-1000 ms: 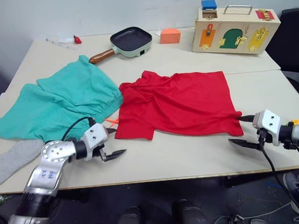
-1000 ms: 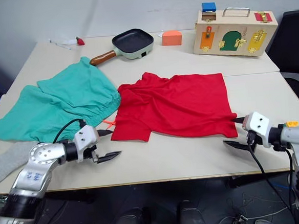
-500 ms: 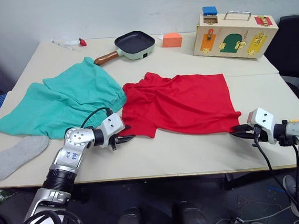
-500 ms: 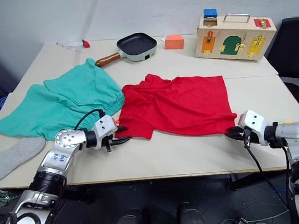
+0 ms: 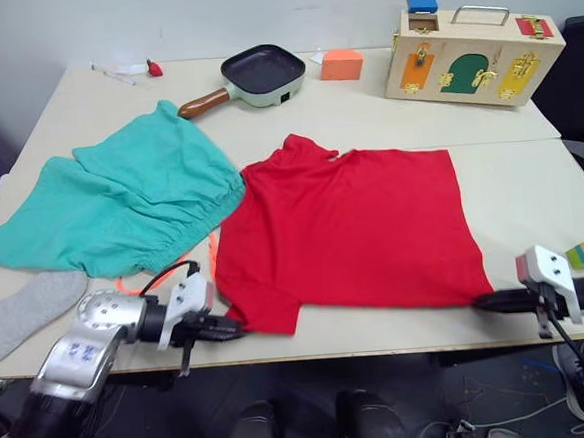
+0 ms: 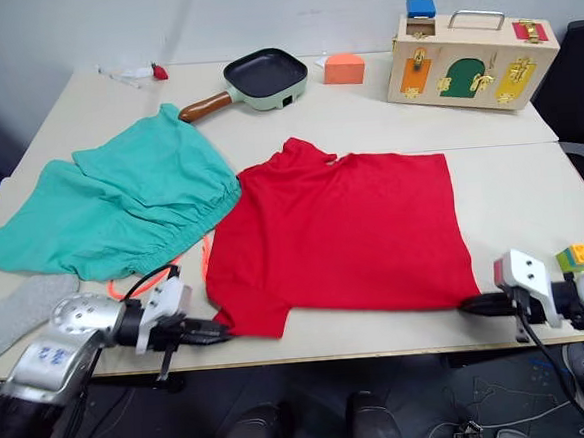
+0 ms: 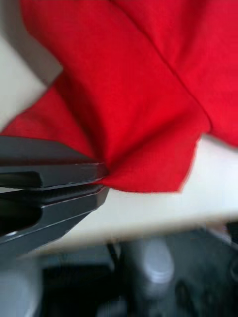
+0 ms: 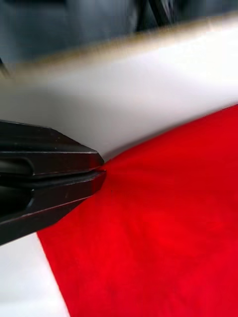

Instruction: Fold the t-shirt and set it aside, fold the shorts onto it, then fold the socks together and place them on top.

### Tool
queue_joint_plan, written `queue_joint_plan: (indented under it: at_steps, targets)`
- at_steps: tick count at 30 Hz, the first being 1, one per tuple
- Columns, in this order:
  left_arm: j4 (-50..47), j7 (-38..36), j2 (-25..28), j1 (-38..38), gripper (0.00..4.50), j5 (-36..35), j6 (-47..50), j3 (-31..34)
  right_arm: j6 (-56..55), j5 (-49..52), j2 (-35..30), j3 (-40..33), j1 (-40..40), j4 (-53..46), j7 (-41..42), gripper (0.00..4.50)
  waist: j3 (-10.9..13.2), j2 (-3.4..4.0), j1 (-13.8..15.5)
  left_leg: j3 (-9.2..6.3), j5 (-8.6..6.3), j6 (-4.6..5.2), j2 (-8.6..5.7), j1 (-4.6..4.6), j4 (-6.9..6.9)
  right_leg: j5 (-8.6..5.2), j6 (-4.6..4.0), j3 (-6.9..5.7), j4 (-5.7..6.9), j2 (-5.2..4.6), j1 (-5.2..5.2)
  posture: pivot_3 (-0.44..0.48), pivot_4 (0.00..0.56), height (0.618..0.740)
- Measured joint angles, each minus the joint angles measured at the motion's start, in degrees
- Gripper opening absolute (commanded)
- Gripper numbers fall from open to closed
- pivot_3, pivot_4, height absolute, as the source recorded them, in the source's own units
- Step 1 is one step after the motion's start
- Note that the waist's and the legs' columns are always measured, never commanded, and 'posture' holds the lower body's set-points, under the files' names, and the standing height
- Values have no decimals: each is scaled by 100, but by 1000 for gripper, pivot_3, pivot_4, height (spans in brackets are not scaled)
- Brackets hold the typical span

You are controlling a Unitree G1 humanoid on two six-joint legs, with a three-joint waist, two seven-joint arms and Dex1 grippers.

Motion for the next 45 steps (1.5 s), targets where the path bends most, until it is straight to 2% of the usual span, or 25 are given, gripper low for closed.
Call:
queue_joint_plan:
  at_steps: [4, 8, 11, 19, 24, 27, 28, 30, 31, 35, 38, 39, 41, 43, 45]
  targets:
    - [-619, -29, 292, 602, 30, -322, 232, 291, 265, 148, -254, -167, 819, -596, 154, 0, 5, 8, 51, 4, -15, 18, -7, 2, 5, 6, 12, 1, -17, -14, 9, 0, 150, 740]
    - [-1099, -51, 715, 1022, 30, -639, 858, 348, 206, 136, -266, -289, 1215, -703, 147, 0, 12, 16, 104, 10, -20, 14, -6, 3, 5, 14, 26, -3, -21, -19, 8, 0, 150, 740]
    - [-1178, -58, 886, 1035, 30, -681, 1031, 342, 64, 12, -268, -288, 1236, -642, 123, 0, 25, 38, 113, 16, 1, 12, -5, 3, 2, 11, 19, -3, -23, -20, 4, 0, 150, 740]
    - [-1071, 65, 884, 817, 30, -669, 985, 343, 11, -30, -268, -293, 1203, -505, 80, 0, 30, 48, 109, 17, 7, 6, -3, 4, -2, 14, 25, -5, -7, -22, -5, 0, 150, 740]
    - [-1032, -33, 971, 801, 30, -871, 1132, 564, 330, 157, -353, -365, 1231, -495, 183, 0, 32, 52, 112, 15, 13, 19, -3, 3, -2, 14, 25, -16, -2, -23, -8, 0, 150, 740]
    - [-809, -137, 1030, 519, 30, -940, 1340, 530, 557, 327, -362, -455, 1043, -545, 201, 0, 33, 52, 111, 15, 13, 20, -4, 3, 1, 14, 25, -19, -2, -23, -6, 0, 150, 740]
    - [-508, -131, 957, 92, 30, -892, 1355, 395, 560, 333, -265, -438, 643, -393, 118, 0, 33, 52, 110, 18, 13, 19, -4, 11, 3, 18, 32, -26, -2, -24, 2, 0, 150, 740]
    - [317, 185, 467, -1092, 30, -624, 1233, 273, 346, 301, 98, -428, -591, -11, -327, 0, 54, 59, 107, 25, 10, 11, 0, -12, 59, 36, 37, -61, 5, -25, -1, 0, 150, 740]
    - [1041, 453, 91, -1916, 30, -335, 915, 155, 17, 142, 350, -387, -1457, 489, -696, 0, 66, 56, 107, 29, 40, 8, -4, -3, 61, 64, 45, -67, 6, -22, 5, 0, 150, 740]
    - [3620, 1629, -776, -4445, 30, 630, -646, 88, -878, -483, 759, -277, -3973, 2003, -2065, 0, 99, 23, 110, 55, 111, -21, -9, -29, 62, 126, 79, -104, 25, -23, -33, 0, 150, 740]
    - [5573, 2704, -1185, -6395, 30, 1039, -2182, 364, -1529, -899, 909, -261, -5727, 3005, -3131, 0, 104, 3, 117, 80, 145, 14, -13, -157, 78, 137, 85, -105, 81, -28, -179, 0, 150, 740]
    - [5977, 2994, -1216, -6934, 30, 1142, -2652, 464, -1758, -998, 923, -260, -6182, 3198, -3438, 0, 102, 0, 120, 92, 145, 14, -19, -199, 72, 137, 85, -109, 85, -26, -227, 0, 150, 740]
    - [6699, 3473, -1204, -7730, 30, 1394, -3601, 543, -2203, -1143, 929, -271, -6782, 3657, -3894, 0, 101, -4, 121, 123, 121, 23, -26, -195, 57, 136, 84, -189, 89, -31, -247, 0, 150, 740]
    - [7106, 3784, -1139, -8241, 30, 1556, -4315, 602, -2645, -1234, 929, -283, -7109, 3899, -4202, 0, 101, -3, 118, 164, 88, 49, -24, -201, 46, 136, 84, -290, 89, -61, -264, 0, 150, 740]
    - [7279, 3781, -1071, -8530, 30, 1580, -4882, 717, -3004, -1261, 919, -298, -7282, 3978, -4352, 0, 101, -3, 106, 229, 53, 80, -25, -202, 47, 136, 84, -392, 99, -107, -285, 0, 150, 740]
